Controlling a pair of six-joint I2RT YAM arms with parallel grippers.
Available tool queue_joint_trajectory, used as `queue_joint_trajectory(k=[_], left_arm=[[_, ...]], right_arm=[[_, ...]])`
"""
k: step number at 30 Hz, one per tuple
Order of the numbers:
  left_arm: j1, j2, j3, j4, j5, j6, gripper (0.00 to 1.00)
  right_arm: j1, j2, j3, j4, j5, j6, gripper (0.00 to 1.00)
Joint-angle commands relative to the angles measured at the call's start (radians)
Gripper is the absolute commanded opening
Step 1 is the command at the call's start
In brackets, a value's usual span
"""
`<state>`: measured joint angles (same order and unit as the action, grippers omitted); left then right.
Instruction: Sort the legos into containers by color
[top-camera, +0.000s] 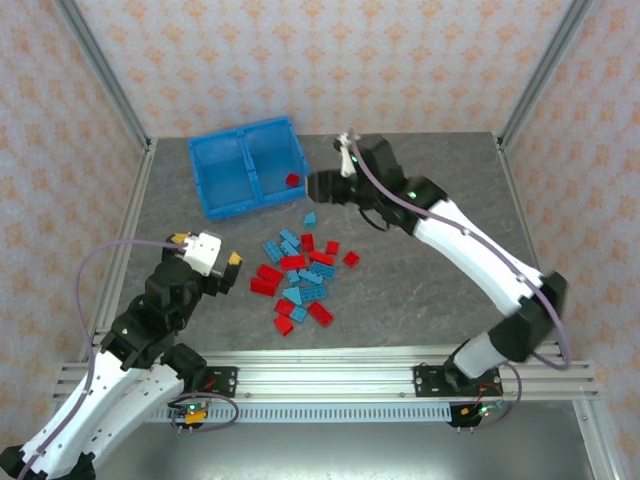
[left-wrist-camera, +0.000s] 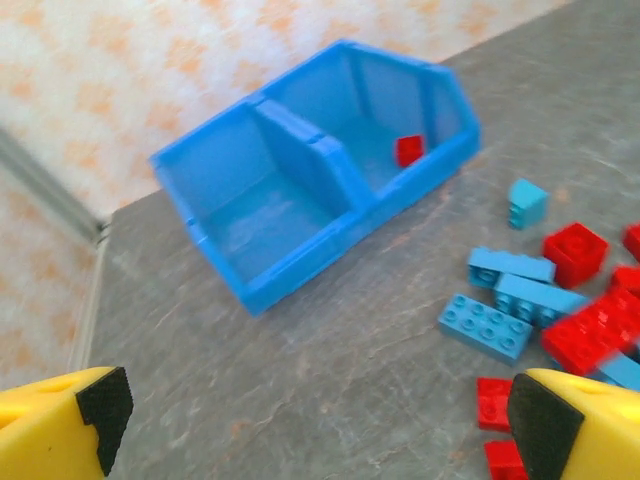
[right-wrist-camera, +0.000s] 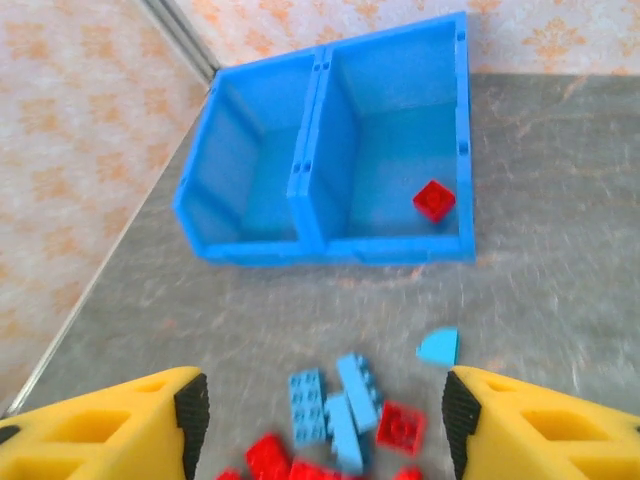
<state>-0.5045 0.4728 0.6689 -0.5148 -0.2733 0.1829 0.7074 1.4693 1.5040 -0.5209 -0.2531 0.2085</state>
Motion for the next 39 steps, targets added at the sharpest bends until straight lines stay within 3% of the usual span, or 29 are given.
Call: queue_joint_trajectory(k=[1,5,8,14,17,22,26,34,39], left_arm=[[0.013,0.044,0.138,-0.021,-0.117,-0.321,1.00],[0.015,0.173,0.185,-0.096,-0.082,-0.770,1.00],[0.016,0.304,0.162,-0.132,-0.052,-1.125,1.00],[0.019,0.585,0.123,-0.002,0.139,-1.318,0.96],[0.021,0.707,0.135,0.040,0.208,-1.360,0.89],[0.037,0.884,0.184,0.024,0.220,-1.388,0.74],[0.058,1.035,0.257,0.037,0.288,-1.322,0.71],[0.076,1.187,0.335,0.070,0.294,-1.282,0.71],[0.090,1.266,0.374,0.034,0.263,-1.255,0.65]], right_arm=[[0.009,-0.111,-0.216,-0.019,-0.166,0.045,0.73],[0.021,-0.309,-0.485,0.143,-0.388,0.215,0.79],[0.043,-0.416,-0.564,0.115,-0.289,0.264,0.81],[0.043,-0.515,-0.608,0.029,-0.143,0.297,0.95],[0.043,-0.519,-0.613,0.020,-0.120,0.306,0.97],[0.043,-0.510,-0.606,0.019,-0.105,0.313,0.99],[0.043,-0.509,-0.592,-0.002,-0.063,0.321,1.00],[0.043,-0.518,-0.593,-0.017,-0.034,0.350,1.00],[0.043,-0.527,-0.590,-0.035,-0.019,0.351,1.00]])
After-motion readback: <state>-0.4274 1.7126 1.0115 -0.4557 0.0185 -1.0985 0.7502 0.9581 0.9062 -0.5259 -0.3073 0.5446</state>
